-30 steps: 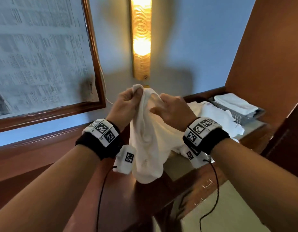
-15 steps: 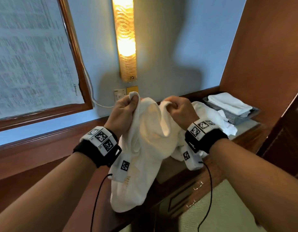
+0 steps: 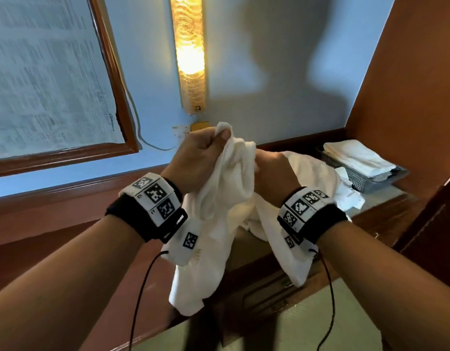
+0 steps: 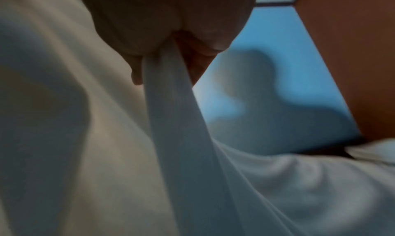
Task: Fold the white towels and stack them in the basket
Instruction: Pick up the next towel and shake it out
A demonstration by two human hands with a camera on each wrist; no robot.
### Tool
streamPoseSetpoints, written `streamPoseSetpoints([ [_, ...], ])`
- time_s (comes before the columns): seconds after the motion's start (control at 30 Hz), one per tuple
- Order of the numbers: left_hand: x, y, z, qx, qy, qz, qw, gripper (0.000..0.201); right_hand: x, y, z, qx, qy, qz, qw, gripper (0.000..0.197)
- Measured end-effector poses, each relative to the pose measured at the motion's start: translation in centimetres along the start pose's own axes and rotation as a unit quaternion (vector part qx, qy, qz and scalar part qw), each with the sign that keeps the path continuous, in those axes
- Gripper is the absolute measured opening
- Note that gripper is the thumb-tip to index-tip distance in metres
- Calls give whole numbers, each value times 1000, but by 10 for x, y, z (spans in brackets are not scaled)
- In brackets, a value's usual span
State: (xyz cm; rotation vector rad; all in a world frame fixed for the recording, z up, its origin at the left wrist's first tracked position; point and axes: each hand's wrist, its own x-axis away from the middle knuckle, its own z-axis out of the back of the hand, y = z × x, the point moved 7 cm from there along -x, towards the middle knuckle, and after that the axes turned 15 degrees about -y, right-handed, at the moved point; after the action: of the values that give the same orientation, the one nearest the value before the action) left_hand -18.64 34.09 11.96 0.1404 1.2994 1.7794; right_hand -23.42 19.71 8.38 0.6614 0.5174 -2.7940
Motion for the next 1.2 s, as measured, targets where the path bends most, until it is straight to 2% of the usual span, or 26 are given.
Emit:
streamPoseSetpoints([
  [0.07, 9, 2, 7, -17, 29, 12, 999, 45, 8, 17, -11, -13, 21, -43, 999, 34],
  [0.17, 36, -6, 50, 6, 117, 42, 992, 56, 37, 69, -39, -83, -63, -200, 974, 20],
  [0.23, 61, -11, 78, 51, 152, 56, 985, 49, 58, 90, -51, -142, -82, -265, 950, 12],
  [0.27, 75, -12, 88, 70, 170, 67, 981, 44, 59, 89, -52, -169, -70, -270, 945, 9],
  [0.37, 112, -19, 107, 102, 207, 106, 967, 40, 30, 44, -50, -267, -13, -227, 936, 23],
  [0.47, 143, -17, 113, 115, 194, 120, 967, 46, -17, -45, -46, -305, -11, -91, 948, 40],
  [0.57, 174, -6, 118, 114, 191, 115, 968, 38, -46, -141, -49, -223, -65, 48, 972, 13],
  [0.63, 195, 0, 121, 129, 189, 102, 968, 36, -52, -197, -43, -172, -59, 131, 975, 31],
  [0.7, 215, 4, 124, 142, 191, 96, 966, 38, -53, -238, -38, -144, -48, 166, 974, 42],
  [0.8, 240, 7, 132, 153, 190, 97, 965, 37, -45, -262, -41, -141, -36, 141, 979, 46],
  [0.9, 260, 11, 147, 97, 189, 103, 972, 38, -18, -282, -54, -146, -54, 156, 975, 42],
  [1.0, 277, 25, 160, 19, 182, 111, 977, 45, 11, -288, -82, -223, -111, 112, 962, 38],
  [1.1, 294, 34, 173, -47, 171, 133, 975, 48, 41, -291, -122, -257, -186, 62, 946, 20],
  [1.2, 316, 39, 180, -86, 157, 135, 974, 51, 55, -285, -169, -265, -245, -3, 933, 21],
])
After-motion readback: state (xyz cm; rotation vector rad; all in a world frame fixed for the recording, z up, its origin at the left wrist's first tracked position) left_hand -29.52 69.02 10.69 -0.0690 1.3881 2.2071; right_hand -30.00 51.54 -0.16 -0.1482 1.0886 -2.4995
